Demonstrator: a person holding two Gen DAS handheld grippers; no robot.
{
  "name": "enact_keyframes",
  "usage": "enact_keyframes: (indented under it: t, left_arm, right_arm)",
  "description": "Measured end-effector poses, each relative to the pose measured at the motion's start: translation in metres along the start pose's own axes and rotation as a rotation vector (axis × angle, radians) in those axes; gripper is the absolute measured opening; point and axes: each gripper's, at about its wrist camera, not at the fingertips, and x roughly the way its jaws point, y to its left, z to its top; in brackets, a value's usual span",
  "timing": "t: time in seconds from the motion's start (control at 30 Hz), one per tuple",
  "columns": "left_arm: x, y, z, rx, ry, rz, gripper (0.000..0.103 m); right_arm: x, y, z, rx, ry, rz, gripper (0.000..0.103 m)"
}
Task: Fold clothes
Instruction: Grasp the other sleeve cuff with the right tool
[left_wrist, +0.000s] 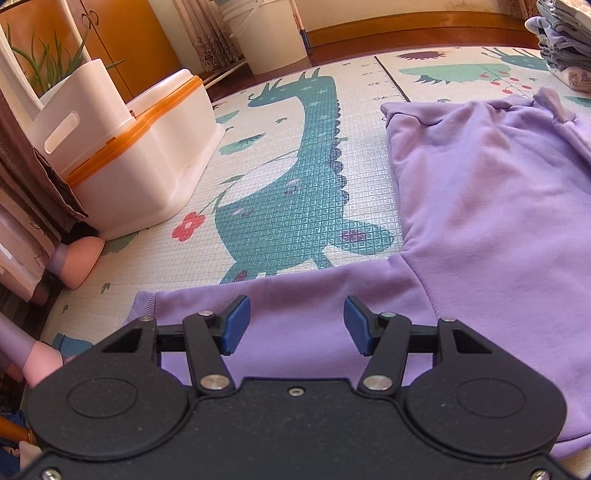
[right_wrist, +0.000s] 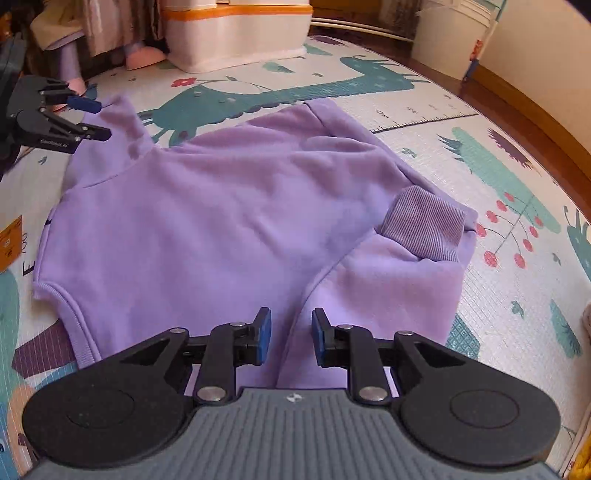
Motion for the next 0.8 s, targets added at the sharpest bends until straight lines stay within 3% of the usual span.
enact_keyframes:
  t: [0.03, 0.1, 0.2, 0.3, 0.4, 0.47, 0.6, 0.7, 0.77, 0.8]
  left_arm:
    - [-0.002, -0.002, 0.001, 0.003, -0.005, -0.009, 0.056]
    - [-0.005, -0.005, 0.002, 0.008, -0.015, -0.027, 0.056]
    - [-0.008, -0.013, 0.000, 0.036, -0.009, -0.098, 0.056]
    - [-0.012, -0.026, 0.000, 0.068, -0.015, -0.198, 0.056]
    - [-0.021, -0.040, 0.003, 0.081, -0.014, -0.350, 0.056]
    - [-0.028, -0.051, 0.003, 0.100, -0.010, -0.449, 0.056]
    - [-0.039, -0.077, -0.001, 0.179, -0.008, -0.536, 0.056]
    - [-0.041, -0.088, -0.006, 0.194, 0.008, -0.562, 0.056]
    - [-0.041, -0.090, -0.008, 0.185, 0.019, -0.573, 0.056]
    - [-0.040, -0.091, -0.008, 0.183, 0.023, -0.575, 0.056]
  right_arm:
    - [0.001, 0.008, -0.002, -0.031, 0.003, 0.027, 0.024]
    - [-0.020, 0.002, 0.000, 0.052, -0.070, 0.089, 0.024]
    - [-0.030, -0.025, 0.004, 0.163, -0.115, 0.034, 0.036]
    - [-0.017, -0.070, 0.012, 0.280, -0.086, -0.058, 0.037]
    - [0.004, -0.111, 0.011, 0.383, -0.041, -0.082, 0.041]
    - [0.018, -0.124, 0.013, 0.389, -0.017, -0.063, 0.055]
    - [0.049, -0.128, 0.011, 0.356, 0.043, -0.059, 0.057]
    - [0.056, -0.132, 0.007, 0.396, 0.049, -0.040, 0.048]
    - [0.058, -0.134, 0.007, 0.412, 0.047, -0.030, 0.024]
    - [0.056, -0.133, 0.006, 0.411, 0.039, -0.032, 0.020]
